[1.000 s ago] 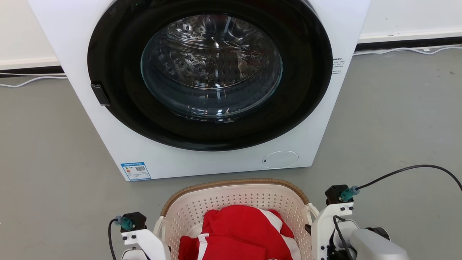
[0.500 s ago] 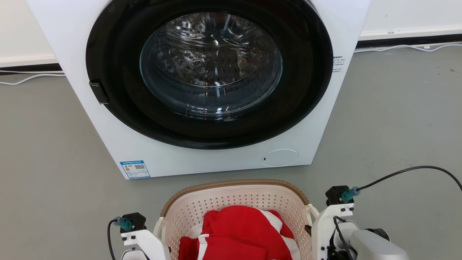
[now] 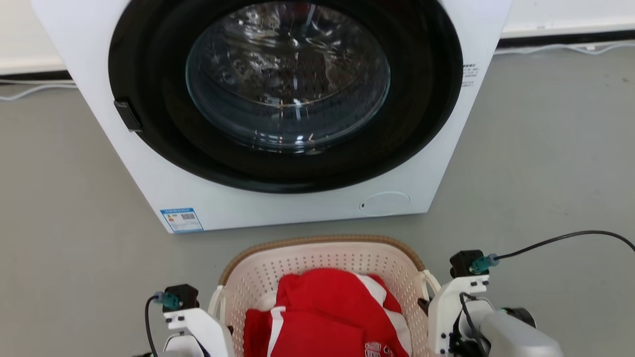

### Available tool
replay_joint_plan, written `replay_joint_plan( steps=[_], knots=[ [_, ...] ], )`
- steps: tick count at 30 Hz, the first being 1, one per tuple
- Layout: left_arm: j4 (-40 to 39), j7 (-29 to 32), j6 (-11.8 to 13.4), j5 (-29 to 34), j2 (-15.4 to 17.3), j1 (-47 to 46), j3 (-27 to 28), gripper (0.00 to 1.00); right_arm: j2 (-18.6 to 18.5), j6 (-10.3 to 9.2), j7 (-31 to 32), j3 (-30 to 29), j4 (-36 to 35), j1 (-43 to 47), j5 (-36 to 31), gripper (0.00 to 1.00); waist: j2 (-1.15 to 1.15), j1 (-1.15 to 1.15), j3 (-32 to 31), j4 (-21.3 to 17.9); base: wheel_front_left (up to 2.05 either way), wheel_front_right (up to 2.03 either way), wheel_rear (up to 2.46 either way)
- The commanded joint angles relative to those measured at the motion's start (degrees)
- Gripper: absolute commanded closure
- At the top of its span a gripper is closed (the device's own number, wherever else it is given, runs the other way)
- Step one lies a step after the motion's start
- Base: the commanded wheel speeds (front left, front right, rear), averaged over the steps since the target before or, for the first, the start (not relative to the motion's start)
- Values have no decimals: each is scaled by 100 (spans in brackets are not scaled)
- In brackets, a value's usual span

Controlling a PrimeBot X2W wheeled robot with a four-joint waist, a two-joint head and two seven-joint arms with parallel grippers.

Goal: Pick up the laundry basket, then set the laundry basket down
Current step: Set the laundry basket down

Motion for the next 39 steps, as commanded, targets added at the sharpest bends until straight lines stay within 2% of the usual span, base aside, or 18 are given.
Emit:
replay_joint_plan(
  steps=[1, 26, 39],
  knots=[
    [-11, -185, 0, -40, 300, -369, 125, 100, -124, 42, -152, 75, -39, -184, 47, 100, 0, 0, 130, -6, 0, 0, 0],
    [-48, -1307, 0, -96, 340, -1066, 9, 100, -255, 42, -1389, 170, -127, -744, 287, 100, 0, 0, 1873, 175, 0, 0, 0],
    [-67, -1535, 0, 49, 321, -1632, 61, 100, -368, 42, -1905, 222, -173, -1150, 330, 100, 0, 0, 2985, 275, 0, 0, 0]
  ],
)
